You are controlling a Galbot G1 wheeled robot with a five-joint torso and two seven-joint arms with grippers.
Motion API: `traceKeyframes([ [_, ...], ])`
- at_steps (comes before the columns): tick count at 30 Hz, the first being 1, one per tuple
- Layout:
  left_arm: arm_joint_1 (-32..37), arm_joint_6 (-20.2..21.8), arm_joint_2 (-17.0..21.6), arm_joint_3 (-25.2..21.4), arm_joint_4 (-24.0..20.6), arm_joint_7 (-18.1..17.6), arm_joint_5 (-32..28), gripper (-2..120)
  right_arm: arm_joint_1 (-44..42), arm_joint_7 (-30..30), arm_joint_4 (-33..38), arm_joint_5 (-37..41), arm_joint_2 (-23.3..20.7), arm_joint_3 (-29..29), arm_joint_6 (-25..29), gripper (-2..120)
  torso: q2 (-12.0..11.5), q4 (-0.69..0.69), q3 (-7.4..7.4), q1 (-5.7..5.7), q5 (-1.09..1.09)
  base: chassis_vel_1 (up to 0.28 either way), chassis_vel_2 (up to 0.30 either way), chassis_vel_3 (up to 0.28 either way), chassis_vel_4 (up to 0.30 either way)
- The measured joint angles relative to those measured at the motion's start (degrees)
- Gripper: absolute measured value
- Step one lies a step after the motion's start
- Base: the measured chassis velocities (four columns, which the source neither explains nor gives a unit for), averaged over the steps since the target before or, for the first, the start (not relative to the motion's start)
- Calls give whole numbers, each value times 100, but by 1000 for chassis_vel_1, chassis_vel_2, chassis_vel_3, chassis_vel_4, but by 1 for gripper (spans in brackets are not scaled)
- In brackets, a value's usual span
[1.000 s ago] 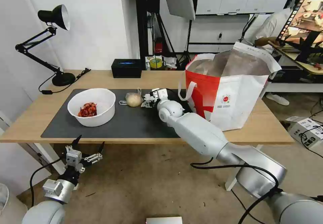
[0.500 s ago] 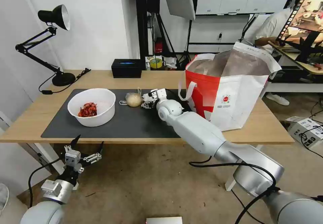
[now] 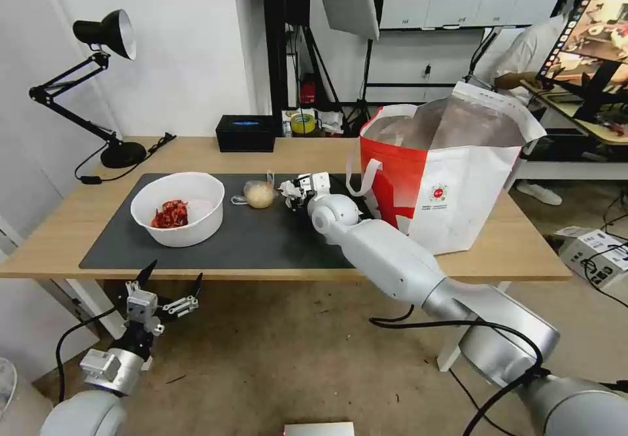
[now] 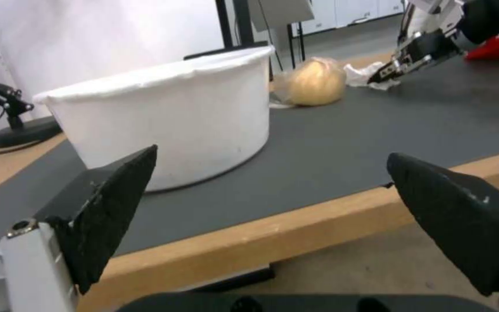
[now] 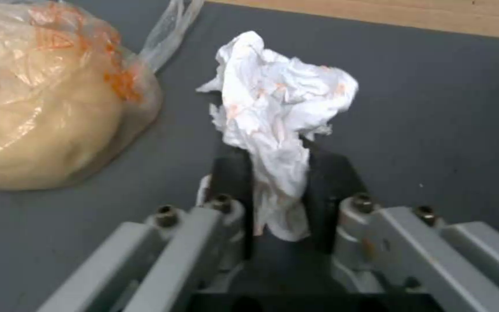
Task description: Pick up the trash from the table and place it into the takeout bag.
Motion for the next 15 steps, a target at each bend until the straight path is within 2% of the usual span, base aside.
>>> traceKeyframes([
  [1,3,-6,-23,6,4,0,11,100,-38,-124,39,-32,-35,-8,146,5,0,1,1,0,0,0,0,0,0],
  [2,0,-7,-24,9,0,1,13,100,-78,-297,104,-121,-84,-26,360,0,-1,2,2,0,0,0,0,0,0],
  [3,0,-7,-24,9,0,1,13,100,-78,-297,104,-121,-84,-26,360,0,-1,2,2,0,0,0,0,0,0],
  [5,-20,-7,-18,10,-8,-1,12,100,-150,-492,451,-203,-293,-65,722,0,-1,3,2,0,0,0,0,0,0],
  [7,-22,-7,-19,12,-8,-1,12,100,-171,-505,547,-229,-356,-78,781,0,-1,3,2,1,0,0,0,0,0],
  [12,-31,-15,-61,35,-28,-1,13,100,-419,-567,1202,-906,-801,-168,1289,0,-1,2,1,1,1,0,0,0,0],
  [14,-33,-15,-73,51,-35,-2,14,100,-636,-694,1675,-1332,-1114,-192,1684,0,-1,2,2,1,1,0,0,0,0],
  [15,-33,-15,-73,51,-35,-2,14,100,-636,-694,1675,-1332,-1114,-192,1684,0,-1,2,2,1,1,0,0,0,0],
])
